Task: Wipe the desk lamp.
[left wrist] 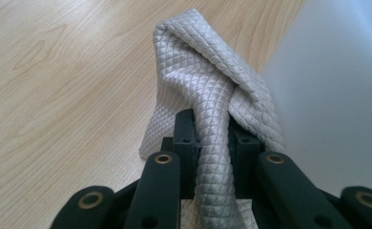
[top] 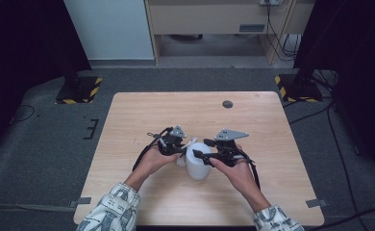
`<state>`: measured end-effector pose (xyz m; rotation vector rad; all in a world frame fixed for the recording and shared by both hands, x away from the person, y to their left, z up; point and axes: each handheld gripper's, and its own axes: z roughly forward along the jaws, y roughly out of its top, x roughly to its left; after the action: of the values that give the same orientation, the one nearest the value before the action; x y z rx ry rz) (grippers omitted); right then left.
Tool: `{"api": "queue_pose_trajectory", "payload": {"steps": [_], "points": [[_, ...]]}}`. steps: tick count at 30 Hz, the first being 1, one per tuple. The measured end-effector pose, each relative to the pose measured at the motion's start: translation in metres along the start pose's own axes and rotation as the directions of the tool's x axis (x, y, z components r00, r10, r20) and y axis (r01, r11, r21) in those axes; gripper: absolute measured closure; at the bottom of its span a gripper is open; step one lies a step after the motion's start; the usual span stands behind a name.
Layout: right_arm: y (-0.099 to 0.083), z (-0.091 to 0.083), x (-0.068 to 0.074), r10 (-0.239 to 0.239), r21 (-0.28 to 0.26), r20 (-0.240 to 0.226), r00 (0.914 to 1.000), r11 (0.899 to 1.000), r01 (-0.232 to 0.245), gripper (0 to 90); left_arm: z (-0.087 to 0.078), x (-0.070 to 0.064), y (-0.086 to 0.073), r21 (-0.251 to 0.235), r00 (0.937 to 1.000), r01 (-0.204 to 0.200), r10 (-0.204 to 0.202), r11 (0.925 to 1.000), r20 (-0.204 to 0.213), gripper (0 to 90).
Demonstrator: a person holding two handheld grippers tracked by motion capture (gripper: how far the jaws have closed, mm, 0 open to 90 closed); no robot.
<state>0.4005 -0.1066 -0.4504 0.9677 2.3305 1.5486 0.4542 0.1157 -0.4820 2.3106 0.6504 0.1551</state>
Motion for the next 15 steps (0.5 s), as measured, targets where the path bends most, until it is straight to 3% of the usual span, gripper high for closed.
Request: {"api": "queue_pose_trajectory", "payload": {"steps": [15], "points": [[0.000, 0.001, 0.001, -0.003, -0.007, 0.007, 1.0000, 1.000, 0.003, 34.2, -0.027, -0.018, -0.019, 0.039, 0.9993, -0.033, 0.033, 0.9987, 0.018, 77.3]]}}
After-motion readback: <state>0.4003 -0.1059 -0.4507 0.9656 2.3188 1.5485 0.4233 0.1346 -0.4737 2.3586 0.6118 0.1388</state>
